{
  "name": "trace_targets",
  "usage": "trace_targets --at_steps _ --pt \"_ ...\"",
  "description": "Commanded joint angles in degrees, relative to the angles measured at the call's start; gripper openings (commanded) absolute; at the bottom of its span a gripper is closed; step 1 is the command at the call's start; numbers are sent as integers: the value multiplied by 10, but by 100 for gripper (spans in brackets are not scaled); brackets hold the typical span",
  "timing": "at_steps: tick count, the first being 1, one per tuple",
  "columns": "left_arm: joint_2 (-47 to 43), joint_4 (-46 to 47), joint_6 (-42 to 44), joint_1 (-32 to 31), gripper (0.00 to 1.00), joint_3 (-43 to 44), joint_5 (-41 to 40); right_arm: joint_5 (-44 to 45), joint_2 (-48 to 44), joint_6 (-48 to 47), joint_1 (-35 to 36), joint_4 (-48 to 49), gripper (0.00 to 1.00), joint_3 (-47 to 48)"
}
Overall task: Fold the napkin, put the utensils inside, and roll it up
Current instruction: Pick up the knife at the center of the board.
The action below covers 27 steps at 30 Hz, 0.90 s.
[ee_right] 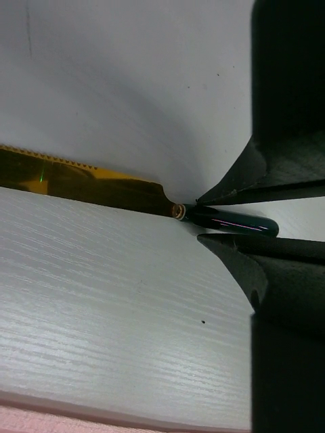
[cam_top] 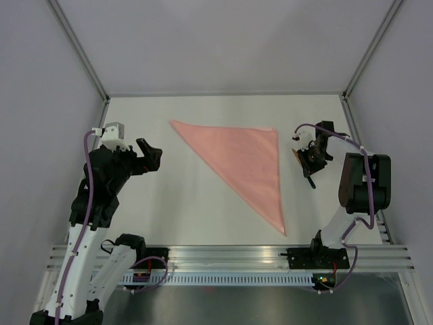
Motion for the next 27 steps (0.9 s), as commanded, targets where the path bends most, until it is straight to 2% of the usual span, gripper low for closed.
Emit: trace_targets --at_steps 1,4,5,6,8,22,27 --pt "3 16 -16 4 100 0 4 8 15 -7 -2 12 29 -13" --pt "5 17 -16 4 100 0 2 9 18 -9 -2 17 21 -19" --pt "5 17 -16 4 100 0 2 10 19 -9 -2 18 17 -19" --pt "5 16 -16 4 100 0 3 14 22 -9 -2 17 7 -19" --pt "6 17 -16 4 100 0 1 12 23 -4 -3 11 0 -11" --pt "6 14 -15 3 100 0 -5 -48 -57 71 -8 -68 0 107" --pt "5 14 -15 4 100 1 -5 -63 -59 96 16 -92 0 141"
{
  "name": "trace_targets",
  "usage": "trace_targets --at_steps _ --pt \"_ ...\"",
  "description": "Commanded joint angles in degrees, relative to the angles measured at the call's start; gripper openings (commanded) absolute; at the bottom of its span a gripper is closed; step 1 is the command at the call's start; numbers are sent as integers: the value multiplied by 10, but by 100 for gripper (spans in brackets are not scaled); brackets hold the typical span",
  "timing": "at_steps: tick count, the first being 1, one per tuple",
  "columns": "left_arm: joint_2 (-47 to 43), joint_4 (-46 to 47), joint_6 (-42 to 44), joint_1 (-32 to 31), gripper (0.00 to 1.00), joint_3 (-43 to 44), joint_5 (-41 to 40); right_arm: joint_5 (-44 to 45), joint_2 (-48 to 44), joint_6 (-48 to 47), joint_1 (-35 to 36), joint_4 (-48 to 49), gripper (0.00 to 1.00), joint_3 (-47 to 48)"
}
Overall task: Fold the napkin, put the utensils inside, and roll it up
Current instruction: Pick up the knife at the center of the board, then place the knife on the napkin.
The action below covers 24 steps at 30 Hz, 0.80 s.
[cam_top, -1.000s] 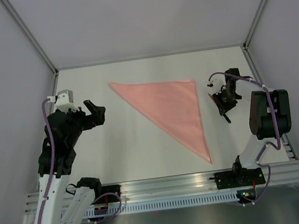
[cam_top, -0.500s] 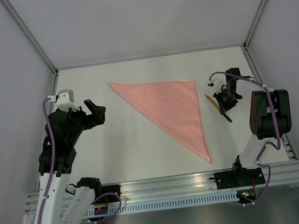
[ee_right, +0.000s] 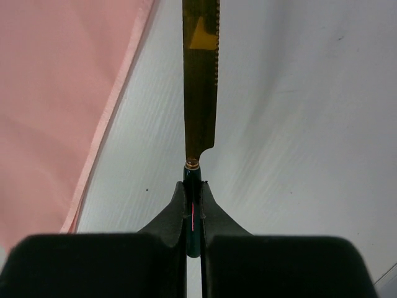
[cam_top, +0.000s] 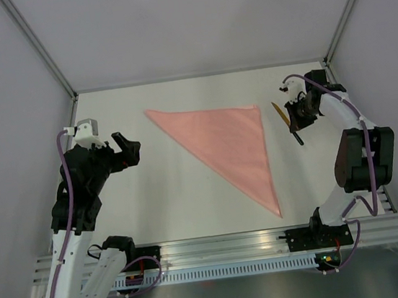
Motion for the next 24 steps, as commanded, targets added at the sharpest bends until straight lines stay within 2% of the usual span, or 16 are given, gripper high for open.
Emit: trace_targets --at_steps 1,14,24 --pt "0 14 -14 3 100 1 -3 -8 -18 42 23 -19 0 31" --pt "5 13 -14 4 100 0 -10 21 54 173 242 51 1 72" --pt "10 12 -13 3 100 1 -15 24 119 226 336 91 1 120"
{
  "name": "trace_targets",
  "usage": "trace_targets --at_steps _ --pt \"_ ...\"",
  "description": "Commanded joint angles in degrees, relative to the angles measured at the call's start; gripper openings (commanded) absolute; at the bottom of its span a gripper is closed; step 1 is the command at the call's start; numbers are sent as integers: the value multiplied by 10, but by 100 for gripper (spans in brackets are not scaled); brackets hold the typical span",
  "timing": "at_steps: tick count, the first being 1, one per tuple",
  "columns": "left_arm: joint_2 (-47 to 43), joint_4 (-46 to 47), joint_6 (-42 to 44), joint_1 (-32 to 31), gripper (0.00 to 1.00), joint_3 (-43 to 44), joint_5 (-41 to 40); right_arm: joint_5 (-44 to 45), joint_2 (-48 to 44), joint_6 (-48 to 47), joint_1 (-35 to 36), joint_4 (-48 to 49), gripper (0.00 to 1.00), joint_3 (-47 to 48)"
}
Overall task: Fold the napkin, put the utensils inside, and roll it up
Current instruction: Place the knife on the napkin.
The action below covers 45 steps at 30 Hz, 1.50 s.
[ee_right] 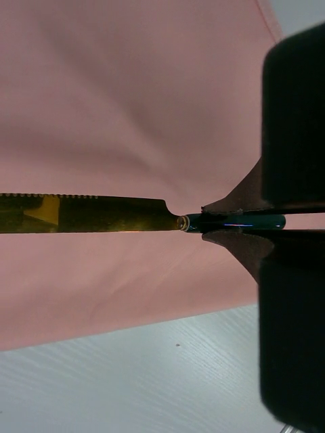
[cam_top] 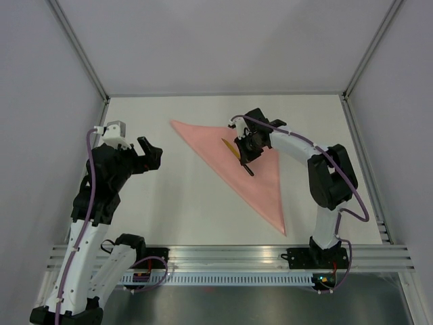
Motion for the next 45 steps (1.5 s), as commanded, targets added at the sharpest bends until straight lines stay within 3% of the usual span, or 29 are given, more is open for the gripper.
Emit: trace_targets --at_steps 1,22,45 --pt "3 11 -13 3 100 1 -11 18 -2 47 23 18 0 33" --pt "2 10 -13 3 100 1 -11 18 63 82 107 49 0 21" --pt "0 9 -12 3 100 1 -10 21 92 84 111 48 1 21"
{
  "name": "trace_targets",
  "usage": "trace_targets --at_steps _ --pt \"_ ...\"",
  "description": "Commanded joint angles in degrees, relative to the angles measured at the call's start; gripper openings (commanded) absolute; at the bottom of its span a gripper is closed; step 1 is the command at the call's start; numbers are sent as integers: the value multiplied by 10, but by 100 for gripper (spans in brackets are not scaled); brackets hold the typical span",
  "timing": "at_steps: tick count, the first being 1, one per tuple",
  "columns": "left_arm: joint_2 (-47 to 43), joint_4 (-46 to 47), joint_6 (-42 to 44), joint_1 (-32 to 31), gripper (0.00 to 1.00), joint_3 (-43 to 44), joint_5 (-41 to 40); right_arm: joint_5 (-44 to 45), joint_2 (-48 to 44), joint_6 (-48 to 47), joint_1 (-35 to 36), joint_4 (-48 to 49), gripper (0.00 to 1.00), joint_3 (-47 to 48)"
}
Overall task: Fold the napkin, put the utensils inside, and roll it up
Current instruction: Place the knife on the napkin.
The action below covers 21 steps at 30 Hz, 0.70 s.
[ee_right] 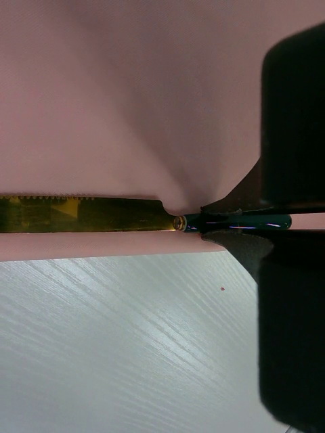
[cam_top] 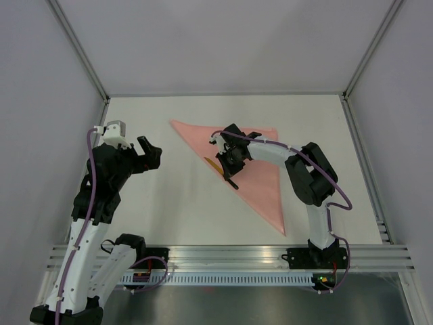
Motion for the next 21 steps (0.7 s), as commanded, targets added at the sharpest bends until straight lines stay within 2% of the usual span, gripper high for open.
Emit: trace_targets --at_steps 1,6,8,12,21 --pt "-4 9 -11 3 100 1 -1 15 9 15 5 -2 0 15" --pt "-3 10 -11 3 100 1 1 15 8 13 4 -4 0 15" --pt "-2 9 -11 3 100 2 2 15 7 12 4 -4 4 16" --pt "0 9 -10 3 100 3 2 9 -1 10 5 -8 18 22" --pt "10 10 -11 4 100 5 6 -3 -40 -1 4 -31 41 51"
